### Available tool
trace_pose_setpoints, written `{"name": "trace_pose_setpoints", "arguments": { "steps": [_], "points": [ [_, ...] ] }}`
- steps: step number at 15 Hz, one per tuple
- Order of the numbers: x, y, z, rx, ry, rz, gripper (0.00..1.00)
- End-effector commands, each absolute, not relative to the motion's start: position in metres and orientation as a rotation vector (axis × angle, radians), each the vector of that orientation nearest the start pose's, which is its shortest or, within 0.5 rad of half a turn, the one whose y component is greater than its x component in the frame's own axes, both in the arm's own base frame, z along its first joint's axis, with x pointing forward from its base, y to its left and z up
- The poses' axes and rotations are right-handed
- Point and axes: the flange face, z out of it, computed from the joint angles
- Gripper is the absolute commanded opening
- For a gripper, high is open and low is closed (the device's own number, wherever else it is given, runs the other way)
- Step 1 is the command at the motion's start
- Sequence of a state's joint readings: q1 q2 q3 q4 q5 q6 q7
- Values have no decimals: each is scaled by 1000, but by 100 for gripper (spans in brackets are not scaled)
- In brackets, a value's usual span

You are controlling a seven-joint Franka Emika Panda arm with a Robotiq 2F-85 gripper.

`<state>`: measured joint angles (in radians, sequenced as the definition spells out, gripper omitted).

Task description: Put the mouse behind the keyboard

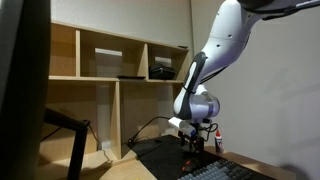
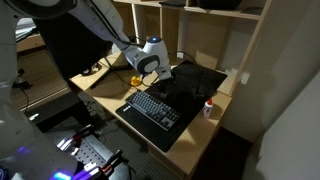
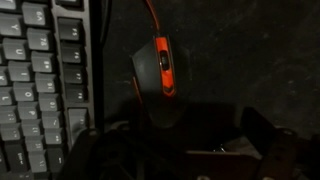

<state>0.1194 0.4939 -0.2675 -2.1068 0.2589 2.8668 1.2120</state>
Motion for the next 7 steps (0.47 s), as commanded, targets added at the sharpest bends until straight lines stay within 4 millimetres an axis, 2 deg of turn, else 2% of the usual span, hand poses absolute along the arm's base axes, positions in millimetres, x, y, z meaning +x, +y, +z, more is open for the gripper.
{"name": "trace_pose_setpoints", "arguments": {
  "steps": [1,4,5,7],
  "points": [
    [550,-93,256,-2136,2033,-382,100],
    [519,-73,278,-2179,1861,-319,100],
    [549,-85,263,-2146,1965,-345,100],
    [532,-73,276,-2166,1889,-320,100]
  ]
}}
